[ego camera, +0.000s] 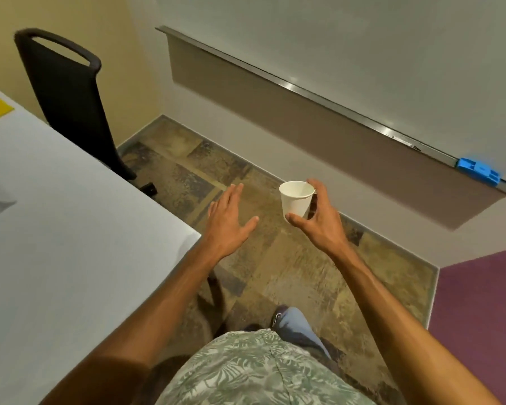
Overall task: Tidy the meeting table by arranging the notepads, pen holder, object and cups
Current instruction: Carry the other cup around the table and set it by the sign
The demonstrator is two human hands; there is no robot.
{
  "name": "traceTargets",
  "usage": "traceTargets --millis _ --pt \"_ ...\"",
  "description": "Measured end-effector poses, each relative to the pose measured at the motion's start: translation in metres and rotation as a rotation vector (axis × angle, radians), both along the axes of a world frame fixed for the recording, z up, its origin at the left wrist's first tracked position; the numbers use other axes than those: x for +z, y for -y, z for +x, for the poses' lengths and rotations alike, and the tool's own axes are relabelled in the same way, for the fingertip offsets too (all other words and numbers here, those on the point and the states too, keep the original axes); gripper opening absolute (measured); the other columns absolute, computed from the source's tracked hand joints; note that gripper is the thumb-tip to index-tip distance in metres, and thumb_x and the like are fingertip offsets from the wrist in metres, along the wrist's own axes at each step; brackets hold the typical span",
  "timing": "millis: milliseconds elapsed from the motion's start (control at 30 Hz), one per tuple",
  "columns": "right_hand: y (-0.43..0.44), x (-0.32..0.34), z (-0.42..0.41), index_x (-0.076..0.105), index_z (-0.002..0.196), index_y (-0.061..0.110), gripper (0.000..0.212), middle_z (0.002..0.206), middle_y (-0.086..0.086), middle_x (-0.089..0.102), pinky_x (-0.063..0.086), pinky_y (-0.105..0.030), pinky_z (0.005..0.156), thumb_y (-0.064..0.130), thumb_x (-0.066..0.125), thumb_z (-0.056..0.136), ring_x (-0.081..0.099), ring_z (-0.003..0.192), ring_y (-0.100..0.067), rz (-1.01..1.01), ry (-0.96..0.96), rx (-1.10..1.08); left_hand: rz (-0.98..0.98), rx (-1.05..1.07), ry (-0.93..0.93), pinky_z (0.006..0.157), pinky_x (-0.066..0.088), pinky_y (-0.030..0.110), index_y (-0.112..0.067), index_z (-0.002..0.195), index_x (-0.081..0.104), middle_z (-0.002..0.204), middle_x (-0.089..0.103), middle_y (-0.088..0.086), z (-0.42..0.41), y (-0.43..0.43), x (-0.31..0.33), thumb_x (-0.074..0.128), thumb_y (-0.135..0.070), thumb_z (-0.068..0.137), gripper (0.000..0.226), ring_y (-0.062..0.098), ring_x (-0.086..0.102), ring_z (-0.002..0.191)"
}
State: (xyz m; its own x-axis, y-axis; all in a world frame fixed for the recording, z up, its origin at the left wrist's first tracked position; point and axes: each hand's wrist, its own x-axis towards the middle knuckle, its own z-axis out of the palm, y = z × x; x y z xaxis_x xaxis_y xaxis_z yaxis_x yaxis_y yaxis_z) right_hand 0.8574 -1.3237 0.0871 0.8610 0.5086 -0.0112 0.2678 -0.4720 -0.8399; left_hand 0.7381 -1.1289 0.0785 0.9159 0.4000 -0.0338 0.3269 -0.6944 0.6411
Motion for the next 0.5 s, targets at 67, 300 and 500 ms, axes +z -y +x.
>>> traceTargets --millis 67,300,500 --pt "-0.024 -0.001 0.032 0.029 0.137 0.043 0.080 0.121 0.022 0.051 0.050 -0.032 0.089 0.039 0.080 0.075 0.055 0.110 -0.015 -0.001 -0.007 0.066 0.004 0.065 -0.007 0.120 0.021 0.053 -0.022 0.156 0.016 0.164 0.016 0.003 0.021 -0.016 -0.004 0.057 -0.051 0.092 0.082 0.022 0.019 0.149" --pt "-0.116 -0.007 0.159 0.033 0.143 0.031 0.082 0.128 0.012 0.052 0.048 -0.033 0.095 0.029 0.082 0.077 0.053 0.113 -0.017 -0.009 0.013 0.321 0.004 0.331 -0.023 0.121 0.018 0.052 -0.027 0.155 0.013 0.164 0.014 0.001 0.106 -0.073 -0.015 0.058 -0.052 0.091 0.082 0.023 0.016 0.150" --pt "-0.184 -0.006 0.232 0.036 0.144 0.026 0.083 0.139 0.001 0.055 0.046 -0.028 0.094 0.024 0.084 0.076 0.055 0.118 -0.019 -0.017 -0.023 0.547 0.010 0.549 -0.049 0.119 0.023 0.051 -0.020 0.156 0.018 0.163 0.020 0.007 0.143 -0.106 -0.013 0.059 -0.051 0.091 0.083 0.023 0.020 0.149"
